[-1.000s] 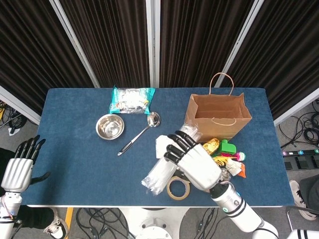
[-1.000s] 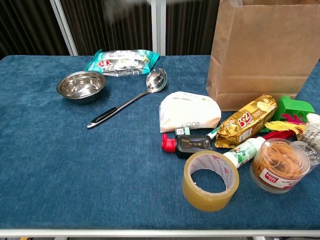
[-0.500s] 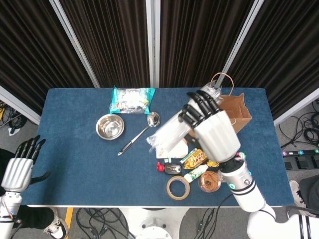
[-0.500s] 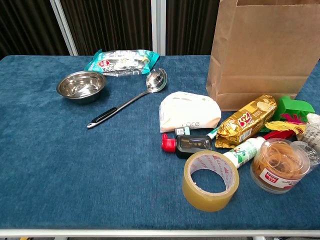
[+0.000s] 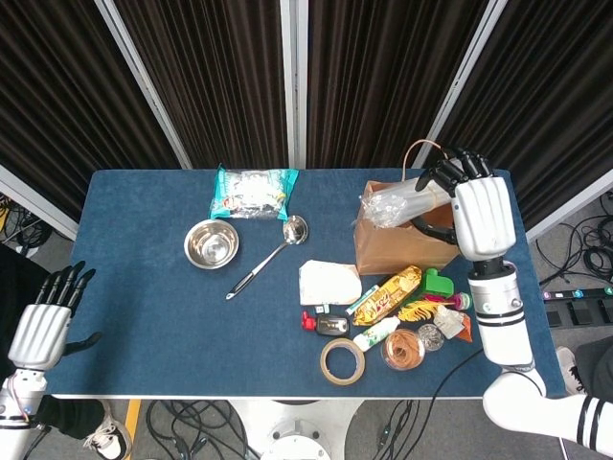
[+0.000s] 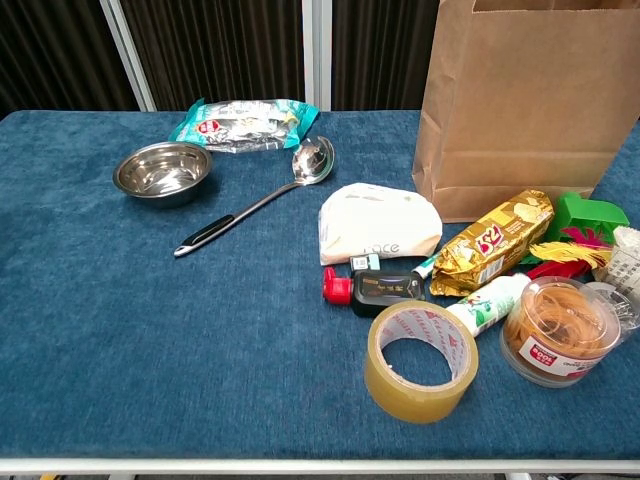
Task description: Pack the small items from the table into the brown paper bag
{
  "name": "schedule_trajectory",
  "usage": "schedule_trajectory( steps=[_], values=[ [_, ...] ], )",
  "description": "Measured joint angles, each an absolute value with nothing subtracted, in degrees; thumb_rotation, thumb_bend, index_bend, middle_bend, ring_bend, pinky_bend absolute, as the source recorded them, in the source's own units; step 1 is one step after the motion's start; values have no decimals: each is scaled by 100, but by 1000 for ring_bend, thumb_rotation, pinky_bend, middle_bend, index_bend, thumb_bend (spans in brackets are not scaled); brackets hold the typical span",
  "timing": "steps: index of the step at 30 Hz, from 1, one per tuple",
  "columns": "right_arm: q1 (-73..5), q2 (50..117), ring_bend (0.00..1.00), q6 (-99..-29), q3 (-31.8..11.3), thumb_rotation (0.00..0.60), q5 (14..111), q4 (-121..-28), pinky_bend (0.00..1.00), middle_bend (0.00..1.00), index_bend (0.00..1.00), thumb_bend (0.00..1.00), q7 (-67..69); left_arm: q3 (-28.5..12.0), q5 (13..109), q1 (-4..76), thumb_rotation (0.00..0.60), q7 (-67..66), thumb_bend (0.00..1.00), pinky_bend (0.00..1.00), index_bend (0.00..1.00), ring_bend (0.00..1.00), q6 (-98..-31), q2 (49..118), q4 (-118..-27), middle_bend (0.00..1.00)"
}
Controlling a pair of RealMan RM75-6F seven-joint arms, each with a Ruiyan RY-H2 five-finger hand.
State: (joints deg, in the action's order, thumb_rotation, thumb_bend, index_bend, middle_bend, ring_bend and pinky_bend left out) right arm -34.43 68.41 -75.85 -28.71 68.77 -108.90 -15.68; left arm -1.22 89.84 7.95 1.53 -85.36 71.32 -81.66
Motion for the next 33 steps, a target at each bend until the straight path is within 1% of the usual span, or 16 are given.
schedule_trajectory(
  steps=[4, 10, 19, 22, 23, 26, 28, 30, 33],
  values=[
    [-3410, 7015, 215, -7540, -2892, 600, 6690, -10808, 237, 463, 587, 94, -709, -136, 8967, 810, 600, 146, 114, 116, 80, 0, -8521, 7125, -8165, 88],
    [-3320, 7280, 215, -7582, -2908, 600, 6493, -10779, 237, 463, 587, 94, 137, -123, 8954, 811, 600, 173, 113, 116, 81, 0, -8495, 7157, -8135, 88],
    [-3328, 7571, 214, -7444, -2916, 600, 6144, -10371, 238, 453, 584, 88, 675, -119, 8940, 821, 600, 155, 114, 116, 81, 0, -8470, 7186, -8114, 88],
    [-3339, 7580, 202, -7313, -2915, 600, 6124, -10331, 238, 410, 512, 26, 875, -129, 8928, 834, 600, 145, 114, 116, 81, 0, -8455, 7189, -8134, 88],
    [-3340, 7570, 189, -7264, -2912, 600, 6132, -10334, 238, 381, 457, 4, 944, -133, 8928, 834, 600, 141, 114, 116, 81, 0, -8460, 7188, -8141, 88],
    [-3345, 7489, 126, -7080, -2887, 600, 6242, -10376, 222, 293, 297, 0, 1155, -146, 8912, 836, 600, 133, 114, 116, 81, 0, -8465, 7179, -8161, 88],
    [-3352, 7439, 75, -7034, -2867, 600, 6382, -10406, 185, 238, 230, 0, 1220, -146, 8904, 835, 600, 127, 114, 116, 81, 0, -8462, 7174, -8173, 88],
    [-3351, 7421, 43, -7061, -2854, 600, 6508, -10421, 156, 198, 197, 0, 1249, -133, 8907, 829, 600, 134, 114, 116, 80, 0, -8461, 7177, -8171, 88],
    [-3420, 7450, 35, -7109, -2889, 600, 6541, -10447, 155, 187, 193, 0, 1211, -130, 8914, 823, 600, 149, 114, 116, 80, 0, -8476, 7183, -8163, 88]
  ],
)
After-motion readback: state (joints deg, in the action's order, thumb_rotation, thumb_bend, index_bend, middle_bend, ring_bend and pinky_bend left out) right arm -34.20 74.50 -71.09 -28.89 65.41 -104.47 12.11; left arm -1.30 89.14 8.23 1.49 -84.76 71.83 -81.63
